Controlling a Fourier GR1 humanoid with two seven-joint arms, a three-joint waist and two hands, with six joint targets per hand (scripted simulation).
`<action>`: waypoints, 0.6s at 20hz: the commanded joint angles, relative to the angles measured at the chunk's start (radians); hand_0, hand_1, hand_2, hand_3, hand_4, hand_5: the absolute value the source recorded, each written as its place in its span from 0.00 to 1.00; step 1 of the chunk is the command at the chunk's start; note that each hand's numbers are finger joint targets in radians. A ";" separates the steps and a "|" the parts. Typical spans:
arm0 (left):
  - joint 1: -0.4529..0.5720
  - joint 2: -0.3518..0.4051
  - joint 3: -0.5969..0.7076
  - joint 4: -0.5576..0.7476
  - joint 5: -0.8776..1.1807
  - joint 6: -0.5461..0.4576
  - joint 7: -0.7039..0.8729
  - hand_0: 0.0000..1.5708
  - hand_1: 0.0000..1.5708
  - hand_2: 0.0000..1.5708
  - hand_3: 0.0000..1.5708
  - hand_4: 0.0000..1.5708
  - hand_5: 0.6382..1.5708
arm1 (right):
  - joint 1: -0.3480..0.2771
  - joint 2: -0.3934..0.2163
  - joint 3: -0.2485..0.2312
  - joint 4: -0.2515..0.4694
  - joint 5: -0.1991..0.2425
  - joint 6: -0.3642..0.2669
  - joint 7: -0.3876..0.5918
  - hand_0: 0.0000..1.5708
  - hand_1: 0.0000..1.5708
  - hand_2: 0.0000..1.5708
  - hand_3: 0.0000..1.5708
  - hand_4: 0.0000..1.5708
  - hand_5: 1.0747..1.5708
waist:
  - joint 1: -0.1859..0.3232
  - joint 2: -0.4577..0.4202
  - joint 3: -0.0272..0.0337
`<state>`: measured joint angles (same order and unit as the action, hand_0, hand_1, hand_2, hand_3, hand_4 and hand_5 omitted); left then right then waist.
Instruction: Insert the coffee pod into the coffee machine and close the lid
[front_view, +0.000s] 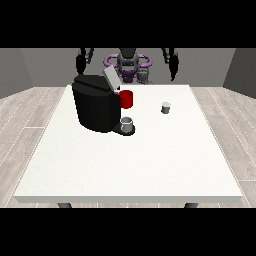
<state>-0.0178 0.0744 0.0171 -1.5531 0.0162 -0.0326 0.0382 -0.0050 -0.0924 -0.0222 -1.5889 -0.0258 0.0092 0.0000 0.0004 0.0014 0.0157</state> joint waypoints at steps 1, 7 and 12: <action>0.023 0.020 -0.004 -0.023 -0.004 -0.029 -0.009 0.00 0.00 0.00 0.00 0.20 1.00 | 0.021 -0.013 -0.030 0.047 -0.018 0.026 -0.024 0.00 0.00 0.00 0.00 0.08 1.00 | 0.009 -0.028 -0.0155; 0.011 0.105 0.029 -0.005 -0.032 -0.088 -0.171 0.00 0.00 0.00 0.00 0.20 1.00 | 0.022 0.042 -0.060 0.012 0.020 -0.101 -0.030 0.00 0.00 0.00 0.00 0.08 1.00 | -0.028 -0.049 -0.0157; -0.105 0.186 0.096 0.107 -0.063 -0.104 -0.156 0.00 0.00 0.00 0.00 0.00 1.00 | 0.015 0.059 -0.040 0.018 -0.009 -0.055 -0.123 0.00 0.00 0.00 0.00 0.09 1.00 | -0.073 0.023 -0.0156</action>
<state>-0.0578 0.2001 0.0691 -1.5021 -0.0412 -0.1070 -0.1293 0.0081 -0.0420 -0.0562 -1.5708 -0.0179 -0.0545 -0.0762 -0.0442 0.0025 0.0008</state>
